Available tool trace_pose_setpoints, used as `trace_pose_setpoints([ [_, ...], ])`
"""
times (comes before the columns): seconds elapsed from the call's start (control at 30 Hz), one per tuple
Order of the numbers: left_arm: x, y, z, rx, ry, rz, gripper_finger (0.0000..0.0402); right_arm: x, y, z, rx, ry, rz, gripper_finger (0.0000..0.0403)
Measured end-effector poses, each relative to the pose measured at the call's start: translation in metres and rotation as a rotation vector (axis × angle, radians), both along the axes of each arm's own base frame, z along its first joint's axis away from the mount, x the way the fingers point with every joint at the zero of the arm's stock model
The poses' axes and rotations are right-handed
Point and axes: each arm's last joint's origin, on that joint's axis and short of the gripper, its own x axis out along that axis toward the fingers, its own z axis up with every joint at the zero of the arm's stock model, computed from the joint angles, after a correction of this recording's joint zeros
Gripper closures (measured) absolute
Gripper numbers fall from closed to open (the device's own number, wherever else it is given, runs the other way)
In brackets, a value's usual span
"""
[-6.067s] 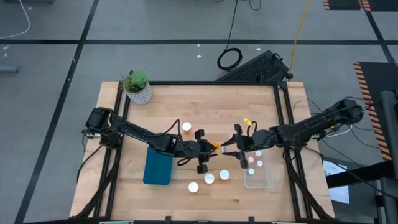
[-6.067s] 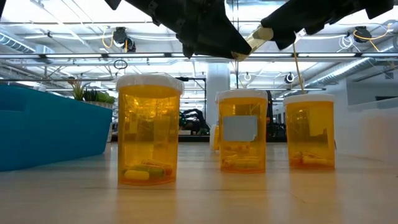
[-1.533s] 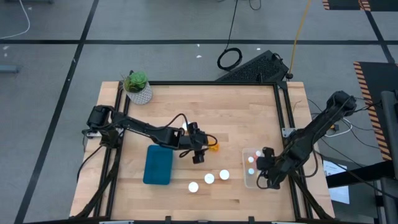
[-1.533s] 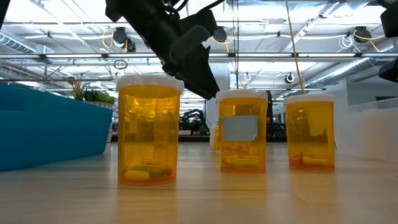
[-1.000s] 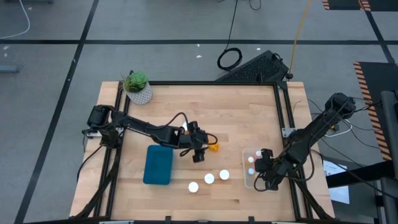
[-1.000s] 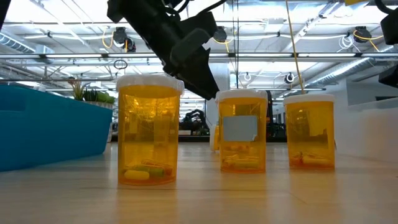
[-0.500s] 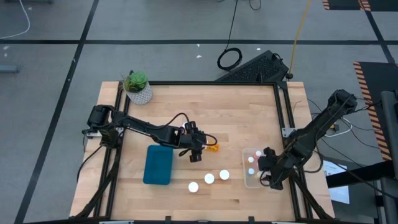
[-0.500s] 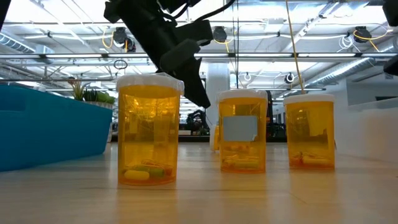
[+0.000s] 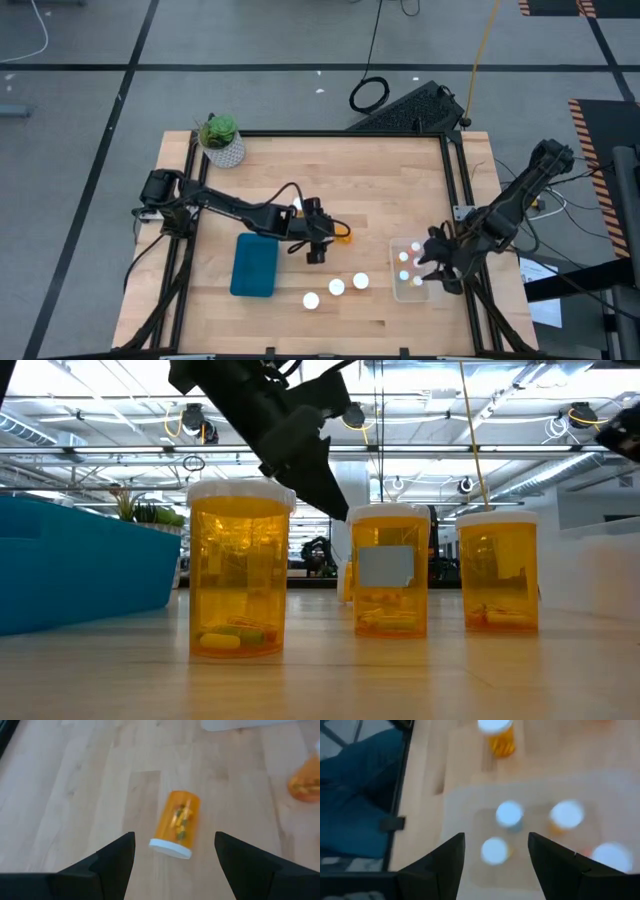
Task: Pick and place medicine bottles into bin by pill shape (circle, oval)
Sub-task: Put the orange bottled capsule into the blue bin
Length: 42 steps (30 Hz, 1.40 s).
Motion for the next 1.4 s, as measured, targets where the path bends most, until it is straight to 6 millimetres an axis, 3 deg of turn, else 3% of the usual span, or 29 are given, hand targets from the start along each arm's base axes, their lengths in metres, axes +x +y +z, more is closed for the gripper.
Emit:
trace_pose_setpoints([
  [0.4,0.003,0.013,0.0,-0.013,0.011,-0.056,0.0128,0.007,-0.016,0.006,-0.206,-0.154,0.039,0.0191],
  [0.63,0.013,0.013,-0.023,-0.048,0.027,-0.093,0.0128,0.012,-0.024,0.009,-0.341,-0.225,0.058,0.0191],
  [0.97,0.013,0.006,-0.031,-0.064,0.029,-0.093,0.0128,0.018,-0.022,0.015,-0.333,-0.315,0.06,0.0191],
  [1.13,0.008,0.014,-0.04,-0.081,0.049,-0.093,0.0128,0.018,-0.023,0.016,-0.391,-0.334,0.047,0.0191],
  [1.4,0.013,0.026,-0.037,-0.083,0.002,-0.145,0.0128,0.019,-0.024,0.017,-0.44,-0.355,0.035,0.0191],
])
